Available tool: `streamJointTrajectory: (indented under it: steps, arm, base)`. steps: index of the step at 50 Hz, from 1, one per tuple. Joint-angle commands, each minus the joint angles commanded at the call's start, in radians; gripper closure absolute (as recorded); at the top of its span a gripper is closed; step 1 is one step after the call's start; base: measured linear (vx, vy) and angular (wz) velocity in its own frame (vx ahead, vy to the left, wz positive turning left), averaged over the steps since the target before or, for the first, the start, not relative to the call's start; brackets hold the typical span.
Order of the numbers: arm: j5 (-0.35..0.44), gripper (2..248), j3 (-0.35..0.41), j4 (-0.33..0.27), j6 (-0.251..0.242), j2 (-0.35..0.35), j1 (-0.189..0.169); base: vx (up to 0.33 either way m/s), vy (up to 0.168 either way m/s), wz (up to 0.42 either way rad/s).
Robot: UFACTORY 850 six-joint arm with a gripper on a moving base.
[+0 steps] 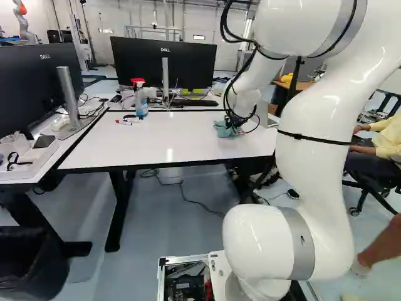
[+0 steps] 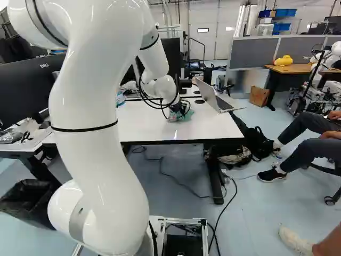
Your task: Clean the table with the green towel
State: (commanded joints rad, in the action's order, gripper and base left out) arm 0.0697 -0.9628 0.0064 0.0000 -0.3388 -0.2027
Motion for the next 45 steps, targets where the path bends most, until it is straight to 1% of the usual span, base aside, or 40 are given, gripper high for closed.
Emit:
streamJointTrajectory:
  steps: [8,20,32,45]
  arm:
    - [0.000,210,0.001,0.000,0.000,0.003,0.000]
    - [0.000,210,0.009,0.000,0.000,0.032,0.006]
    - [-0.009,210,0.018,0.000,0.000,0.066,0.036]
    - [-0.049,210,0.032,0.000,0.000,0.108,0.076]
  base:
    - [0.000,0.000,0.000]
    - [0.000,0.000,0.000]
    - [0.000,0.000,0.000]
    - [0.000,0.000,0.000]
